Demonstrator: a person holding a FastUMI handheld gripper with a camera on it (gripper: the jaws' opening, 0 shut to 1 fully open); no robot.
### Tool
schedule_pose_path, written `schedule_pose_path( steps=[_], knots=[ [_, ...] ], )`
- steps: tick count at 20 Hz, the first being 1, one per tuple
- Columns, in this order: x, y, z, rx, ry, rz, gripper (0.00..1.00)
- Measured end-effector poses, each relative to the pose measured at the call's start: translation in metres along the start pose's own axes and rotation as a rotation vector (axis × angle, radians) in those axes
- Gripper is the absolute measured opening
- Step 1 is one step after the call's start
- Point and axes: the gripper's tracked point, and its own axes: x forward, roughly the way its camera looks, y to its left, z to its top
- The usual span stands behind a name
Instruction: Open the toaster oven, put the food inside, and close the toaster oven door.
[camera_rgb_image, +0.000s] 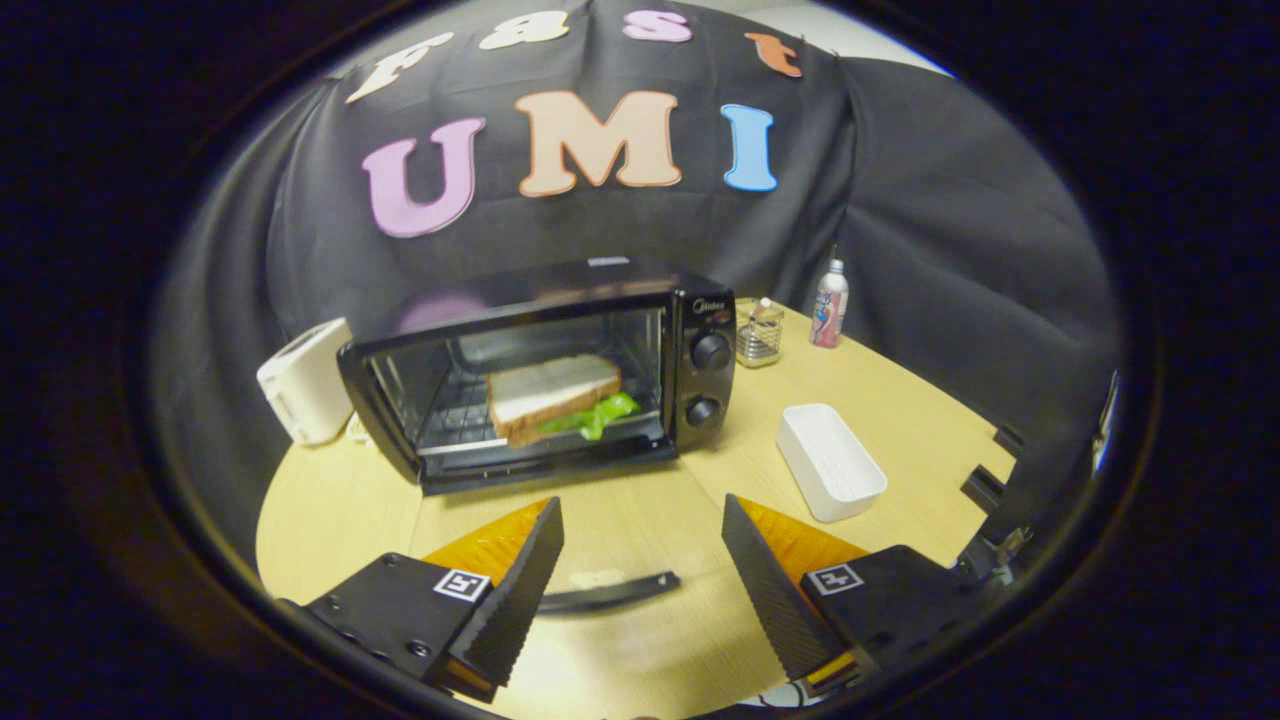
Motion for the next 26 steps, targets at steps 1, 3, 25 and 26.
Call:
schedule_pose_path(
  steps=[1,3,25,26],
  knots=[
    [-0.004,0.001,-0.01,-0.026,0.016,0.007,0.99],
    [-0.01,0.01,-0.023,-0.043,0.038,0.038,0.99],
    [0.019,0.048,-0.112,-0.122,0.209,0.171,1.0],
    [0.017,0.049,-0.112,-0.123,0.209,0.175,1.0]
  ],
)
